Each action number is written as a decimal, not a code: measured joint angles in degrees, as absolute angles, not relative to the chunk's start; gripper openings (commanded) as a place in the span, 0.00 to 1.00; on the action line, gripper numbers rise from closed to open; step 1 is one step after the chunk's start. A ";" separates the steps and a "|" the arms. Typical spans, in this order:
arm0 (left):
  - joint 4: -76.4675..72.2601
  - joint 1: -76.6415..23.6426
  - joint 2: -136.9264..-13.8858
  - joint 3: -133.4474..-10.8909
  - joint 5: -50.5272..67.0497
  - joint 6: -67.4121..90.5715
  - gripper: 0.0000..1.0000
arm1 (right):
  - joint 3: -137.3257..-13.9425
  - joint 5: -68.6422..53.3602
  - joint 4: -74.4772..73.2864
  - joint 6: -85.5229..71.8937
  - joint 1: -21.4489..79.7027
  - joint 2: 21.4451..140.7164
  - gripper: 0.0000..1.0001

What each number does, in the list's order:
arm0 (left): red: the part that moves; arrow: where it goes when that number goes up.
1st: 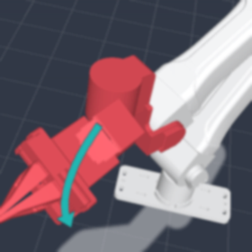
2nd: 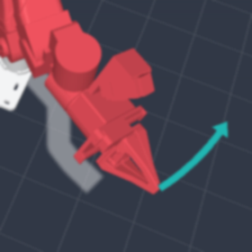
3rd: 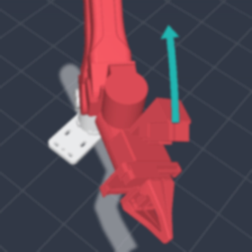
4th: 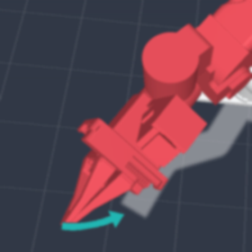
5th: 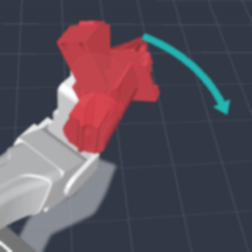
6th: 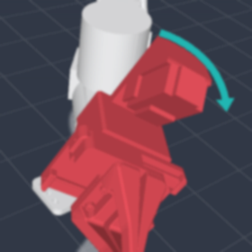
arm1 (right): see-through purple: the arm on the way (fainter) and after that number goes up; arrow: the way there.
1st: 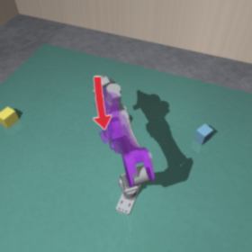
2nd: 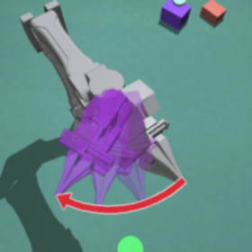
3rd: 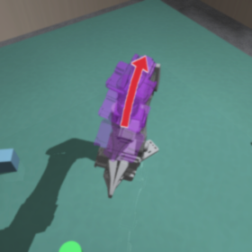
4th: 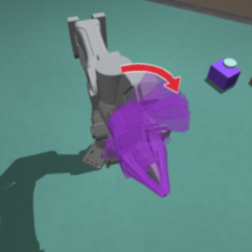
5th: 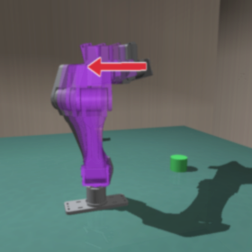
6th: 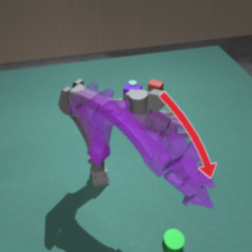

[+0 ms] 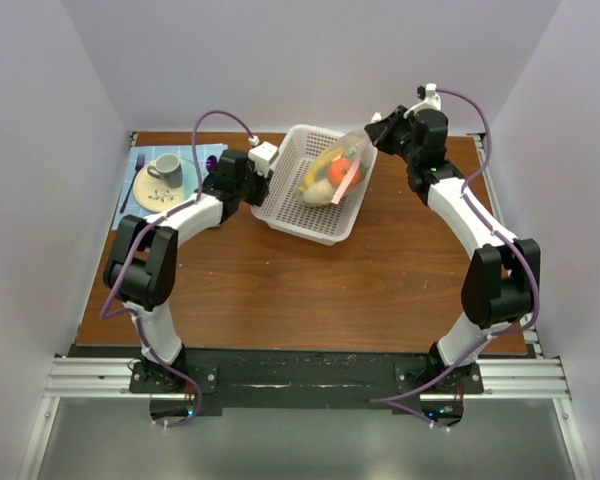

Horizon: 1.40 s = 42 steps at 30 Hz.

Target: Open the zip-top bag and remove the fake food

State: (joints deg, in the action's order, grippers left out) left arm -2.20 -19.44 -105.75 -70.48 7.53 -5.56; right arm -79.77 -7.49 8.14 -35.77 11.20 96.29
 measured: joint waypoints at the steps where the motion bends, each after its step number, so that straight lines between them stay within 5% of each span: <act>1: -1.63 -19.55 -104.81 -69.06 8.19 -5.58 0.37 | -79.77 -7.49 7.29 -35.68 11.20 95.79 0.00; 9: 5.43 -20.80 -90.98 -55.77 15.77 -5.34 0.38 | -76.23 -7.01 0.82 -34.02 11.20 88.03 0.00; 12: 9.72 -22.41 -85.08 -51.62 19.84 -5.45 0.46 | -73.73 -7.03 -0.78 -33.74 11.22 85.01 0.00; 16: 16.73 -27.24 -76.47 -47.11 27.59 -6.52 1.00 | -70.63 -7.03 -3.22 -33.32 11.22 82.43 0.00; 29: 26.81 -35.53 -65.67 -44.40 38.26 -11.22 1.00 | -66.94 -8.82 -4.16 -33.98 11.92 80.44 0.00; 42: 30.92 -27.97 -65.95 -67.09 18.90 -17.58 1.00 | -91.20 -10.13 -13.67 -30.85 23.49 73.65 0.00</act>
State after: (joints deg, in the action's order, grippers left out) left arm 30.92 -27.97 -65.95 -67.09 18.90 -17.58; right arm -91.20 -10.13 -13.67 -30.85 23.49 73.65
